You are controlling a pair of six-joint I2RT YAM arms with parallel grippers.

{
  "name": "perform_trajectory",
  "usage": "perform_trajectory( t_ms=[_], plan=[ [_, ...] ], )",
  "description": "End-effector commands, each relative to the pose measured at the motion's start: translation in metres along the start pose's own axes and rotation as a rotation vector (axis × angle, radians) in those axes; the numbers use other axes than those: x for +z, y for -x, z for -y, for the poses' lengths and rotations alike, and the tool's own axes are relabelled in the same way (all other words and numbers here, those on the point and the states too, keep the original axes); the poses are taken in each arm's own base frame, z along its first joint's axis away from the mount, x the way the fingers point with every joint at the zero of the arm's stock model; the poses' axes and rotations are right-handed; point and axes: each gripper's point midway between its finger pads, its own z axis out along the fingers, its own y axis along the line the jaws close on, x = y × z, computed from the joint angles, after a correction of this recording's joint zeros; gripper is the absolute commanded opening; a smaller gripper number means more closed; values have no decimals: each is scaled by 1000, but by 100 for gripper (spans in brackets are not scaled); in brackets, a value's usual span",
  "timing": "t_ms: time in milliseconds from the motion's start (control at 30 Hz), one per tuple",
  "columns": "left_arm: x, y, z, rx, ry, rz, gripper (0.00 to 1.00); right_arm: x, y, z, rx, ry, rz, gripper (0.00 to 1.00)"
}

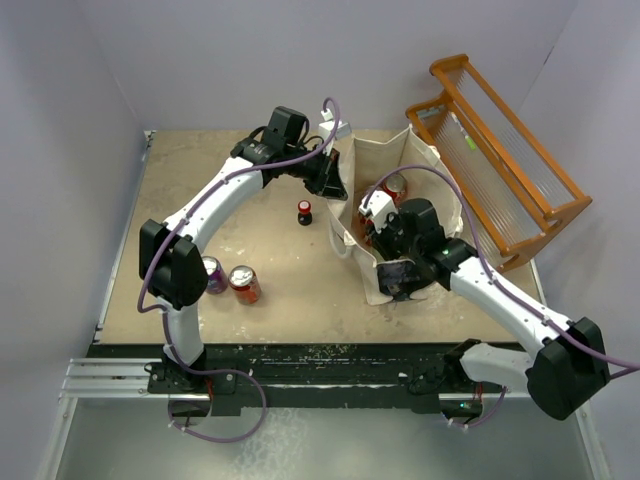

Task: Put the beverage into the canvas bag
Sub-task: Place the drink in the canvas bag.

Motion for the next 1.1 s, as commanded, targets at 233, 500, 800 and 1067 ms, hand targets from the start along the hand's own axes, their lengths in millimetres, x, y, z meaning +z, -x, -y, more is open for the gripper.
perform_trajectory(
  t_ms=[233, 500, 800, 1067],
  plan=[
    [-30, 51, 30, 198, -26, 158, 0, -1, -32, -7, -22, 30, -100, 34],
    [-30, 51, 30, 203, -29, 158, 0, -1, -42, -5, -16, 15, -139, 46],
    [-29, 51, 30, 208, -35, 158, 0, -4, -23, 0, -17, 6, -96, 61],
    [-30, 51, 30, 215, -30, 159, 0, -7, 23, 11, 15, -15, -11, 71]
  ],
)
